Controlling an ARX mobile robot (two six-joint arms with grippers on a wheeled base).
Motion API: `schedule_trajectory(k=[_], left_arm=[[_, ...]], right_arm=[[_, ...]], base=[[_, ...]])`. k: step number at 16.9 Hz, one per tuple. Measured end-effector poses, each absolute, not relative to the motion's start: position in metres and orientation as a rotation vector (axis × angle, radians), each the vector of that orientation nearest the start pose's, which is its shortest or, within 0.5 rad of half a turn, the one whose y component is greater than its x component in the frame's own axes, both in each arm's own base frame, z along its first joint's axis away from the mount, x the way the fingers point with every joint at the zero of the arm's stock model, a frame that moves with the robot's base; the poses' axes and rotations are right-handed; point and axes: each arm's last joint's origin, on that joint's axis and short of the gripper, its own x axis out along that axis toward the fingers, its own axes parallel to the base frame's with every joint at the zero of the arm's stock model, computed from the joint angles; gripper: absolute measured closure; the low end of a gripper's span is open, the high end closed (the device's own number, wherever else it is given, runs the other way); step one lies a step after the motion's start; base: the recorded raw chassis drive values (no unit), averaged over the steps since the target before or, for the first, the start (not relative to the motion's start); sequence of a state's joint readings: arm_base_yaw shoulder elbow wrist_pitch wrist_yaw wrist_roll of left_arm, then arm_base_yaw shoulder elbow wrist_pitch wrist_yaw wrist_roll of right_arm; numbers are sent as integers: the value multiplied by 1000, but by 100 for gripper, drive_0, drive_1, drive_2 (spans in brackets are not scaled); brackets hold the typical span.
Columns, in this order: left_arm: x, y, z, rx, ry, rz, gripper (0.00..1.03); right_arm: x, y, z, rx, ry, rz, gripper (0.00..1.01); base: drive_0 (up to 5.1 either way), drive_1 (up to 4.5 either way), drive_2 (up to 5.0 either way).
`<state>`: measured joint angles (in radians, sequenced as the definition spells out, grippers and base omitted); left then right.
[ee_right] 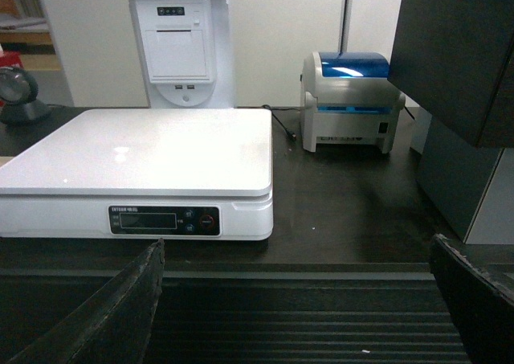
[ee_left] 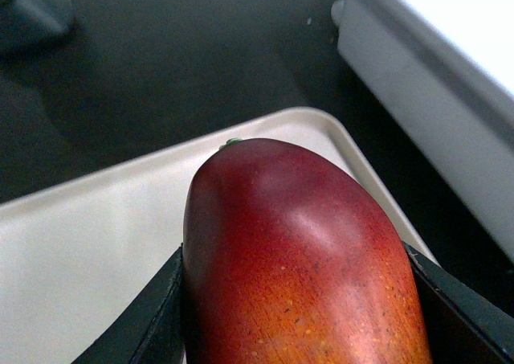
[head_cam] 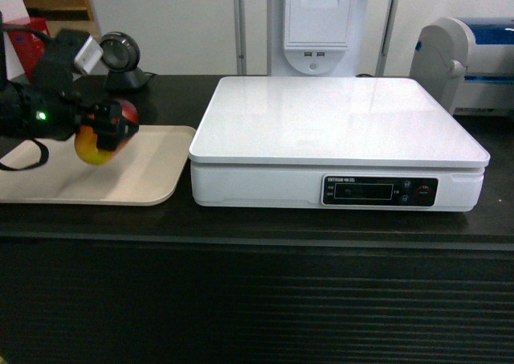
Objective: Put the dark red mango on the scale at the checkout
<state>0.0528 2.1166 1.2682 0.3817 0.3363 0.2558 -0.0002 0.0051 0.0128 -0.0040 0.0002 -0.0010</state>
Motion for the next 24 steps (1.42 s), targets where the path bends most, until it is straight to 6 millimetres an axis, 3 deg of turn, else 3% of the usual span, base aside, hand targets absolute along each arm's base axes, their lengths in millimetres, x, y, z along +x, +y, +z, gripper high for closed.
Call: schedule_trajectory(k=[2,4,6,8,12,18,21,24], left_arm=[[418,-3,178,183,317,-392,35],[386,-33,190,203,289,-497,35],[371,-58,193,226,275,-581,35],[370,-74,199,237,265,-628,35],[399,-113,206,314,258,-716,35],[436,-190,186,411,297,-849,36],[456,-213,173,432,328,-865,36],[471,-226,173,433,316,-870,36]], right_arm=[[97,0,167,-1,-4,0,3],[97,0,167,-1,-4,0,3],[97,0,167,-1,-4,0,3],[97,0,167,-1,-4,0,3],[97,0,167,-1,-4,0,3],[97,0,167,-1,-4,0,3],[97,0,167,-1,-4,0,3],[97,0,167,-1,-4,0,3]], base=[[0,0,0],[0,0,0],[0,0,0],[0,0,0],[0,0,0],[0,0,0],[0,0,0],[0,0,0]])
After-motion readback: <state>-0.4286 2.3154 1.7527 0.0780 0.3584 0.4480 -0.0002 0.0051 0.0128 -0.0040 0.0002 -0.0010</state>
